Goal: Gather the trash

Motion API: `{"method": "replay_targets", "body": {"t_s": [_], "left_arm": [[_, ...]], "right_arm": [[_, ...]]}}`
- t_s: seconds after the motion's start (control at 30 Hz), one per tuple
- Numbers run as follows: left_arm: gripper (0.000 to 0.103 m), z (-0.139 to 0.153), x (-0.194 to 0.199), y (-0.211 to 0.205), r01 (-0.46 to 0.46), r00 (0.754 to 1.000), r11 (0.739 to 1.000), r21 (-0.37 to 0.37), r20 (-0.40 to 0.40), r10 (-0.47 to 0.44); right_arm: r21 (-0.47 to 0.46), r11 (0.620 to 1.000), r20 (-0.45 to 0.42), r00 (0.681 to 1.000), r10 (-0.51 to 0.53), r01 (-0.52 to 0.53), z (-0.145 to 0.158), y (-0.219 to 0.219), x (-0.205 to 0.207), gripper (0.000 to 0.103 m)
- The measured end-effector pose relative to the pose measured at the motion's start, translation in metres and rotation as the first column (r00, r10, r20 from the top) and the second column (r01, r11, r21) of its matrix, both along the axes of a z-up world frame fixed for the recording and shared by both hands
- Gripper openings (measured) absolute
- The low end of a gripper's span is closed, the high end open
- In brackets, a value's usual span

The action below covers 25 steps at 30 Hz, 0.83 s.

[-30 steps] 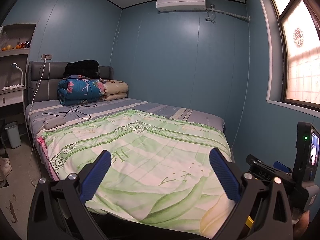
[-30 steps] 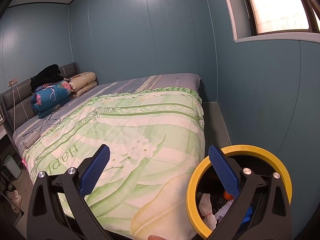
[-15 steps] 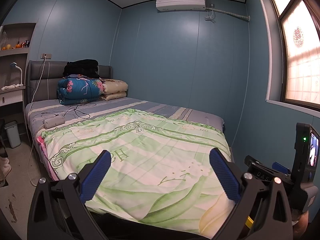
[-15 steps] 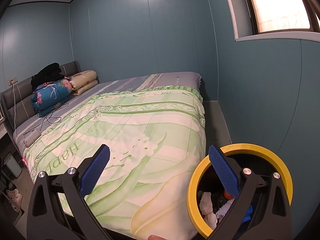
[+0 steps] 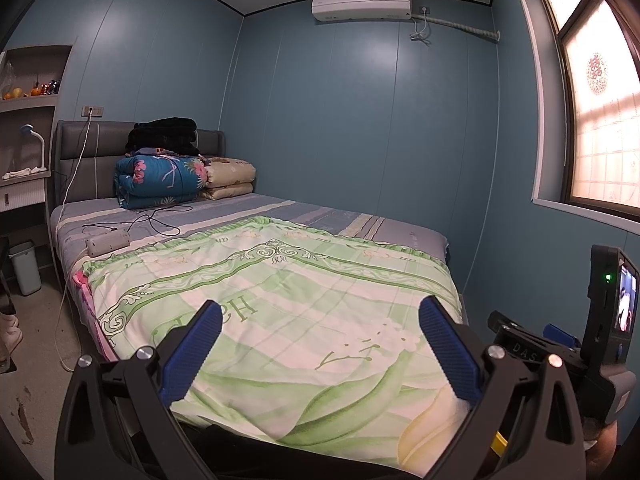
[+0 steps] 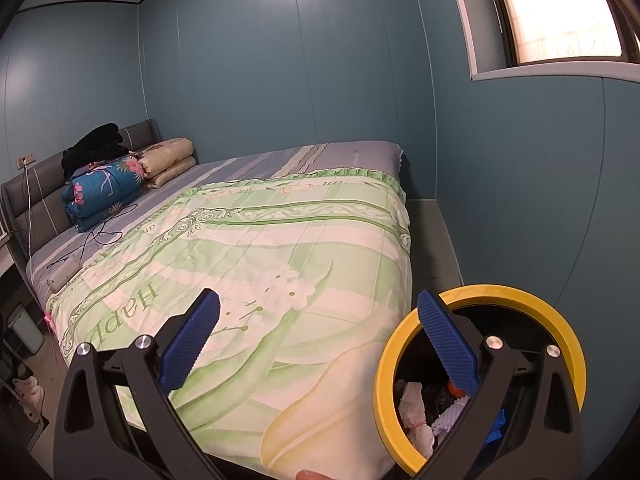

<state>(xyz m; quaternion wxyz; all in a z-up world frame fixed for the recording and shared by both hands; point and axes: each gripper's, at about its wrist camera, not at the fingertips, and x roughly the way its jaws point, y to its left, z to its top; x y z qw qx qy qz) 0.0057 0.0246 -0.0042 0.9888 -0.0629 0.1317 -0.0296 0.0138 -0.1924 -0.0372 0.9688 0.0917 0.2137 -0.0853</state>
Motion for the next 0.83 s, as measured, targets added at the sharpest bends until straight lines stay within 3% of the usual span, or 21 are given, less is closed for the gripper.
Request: {"method": "replay_targets", "body": {"t_s": [0.83], "left_arm": [[0.095, 0.0001, 0.0028, 0.0017, 0.013, 1.0, 1.0, -0.012, -0.015, -0.013]], "right_arm": [[0.01, 1.0, -0.02, 1.0, 0.006, -0.006, -0.0043, -0.0015, 0.0037, 0.095]]}}
